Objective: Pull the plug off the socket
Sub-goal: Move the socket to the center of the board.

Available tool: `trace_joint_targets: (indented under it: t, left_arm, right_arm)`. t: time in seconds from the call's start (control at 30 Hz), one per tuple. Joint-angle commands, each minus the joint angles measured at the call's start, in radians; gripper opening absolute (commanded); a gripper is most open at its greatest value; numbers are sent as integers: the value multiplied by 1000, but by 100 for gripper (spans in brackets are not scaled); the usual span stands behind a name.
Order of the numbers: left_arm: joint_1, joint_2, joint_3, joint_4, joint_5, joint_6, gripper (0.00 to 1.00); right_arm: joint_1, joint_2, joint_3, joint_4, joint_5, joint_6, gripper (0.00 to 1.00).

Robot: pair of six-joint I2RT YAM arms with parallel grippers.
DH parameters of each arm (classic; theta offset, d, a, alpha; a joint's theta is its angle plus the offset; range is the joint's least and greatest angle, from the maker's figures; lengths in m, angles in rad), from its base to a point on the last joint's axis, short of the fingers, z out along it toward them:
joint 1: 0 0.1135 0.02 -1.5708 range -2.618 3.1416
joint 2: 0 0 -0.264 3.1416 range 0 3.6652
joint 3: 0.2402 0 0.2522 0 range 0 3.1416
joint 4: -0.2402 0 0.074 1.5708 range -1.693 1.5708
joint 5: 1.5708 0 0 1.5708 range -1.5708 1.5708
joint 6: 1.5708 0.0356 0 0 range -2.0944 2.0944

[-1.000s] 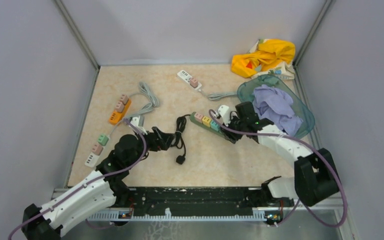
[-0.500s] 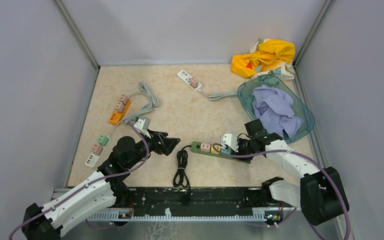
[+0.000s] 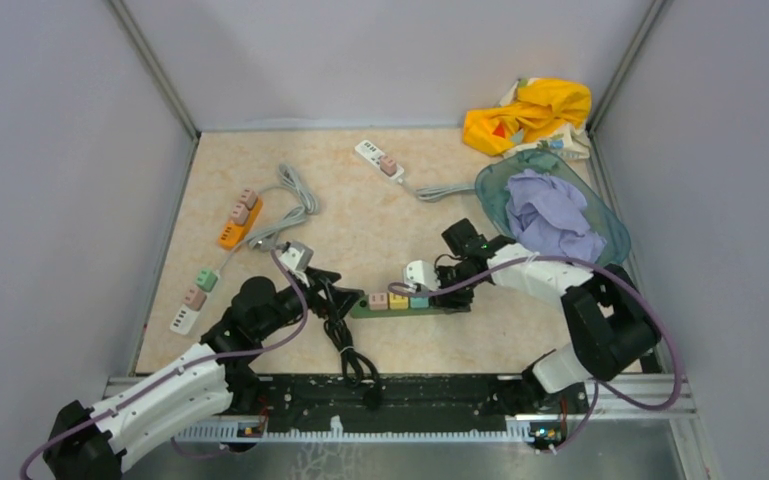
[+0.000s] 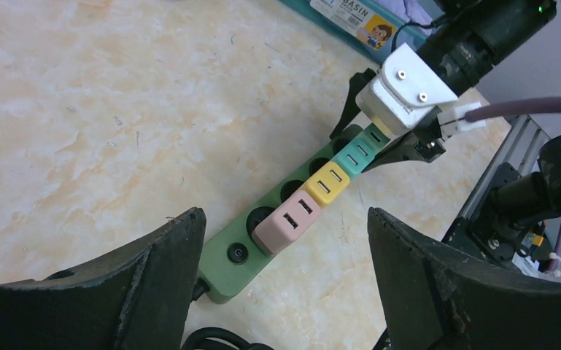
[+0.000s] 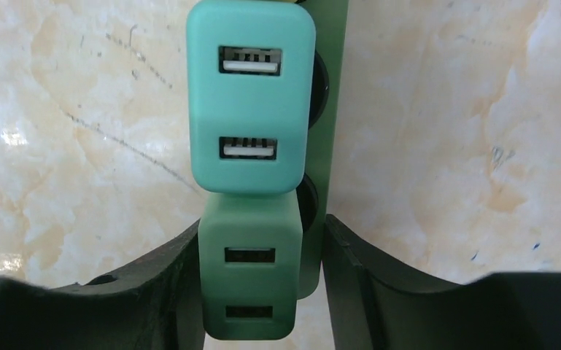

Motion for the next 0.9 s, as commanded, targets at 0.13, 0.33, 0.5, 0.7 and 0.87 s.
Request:
trace_joint_targets:
  t: [0.13, 0.33, 0.5, 0.7, 0.87]
  left_arm:
    - [-6, -48, -41, 27, 11, 70, 88]
    - [-6, -86, 15, 29, 79, 109, 94]
    - [-6, -44, 73, 34, 166, 195, 97]
    - [-6, 153, 80, 278, 358, 237, 100]
    - [-6, 331, 226, 76, 397, 324, 100]
  right_arm:
    - [3, 5, 167, -110, -139, -14, 86]
    - [-61, -147, 228, -267, -228, 14, 92]
    - [-64, -267, 238, -270, -402, 119, 96]
    - [-140, -287, 224, -248, -504, 156, 95]
    - [-167, -363, 182, -193, -540, 202, 95]
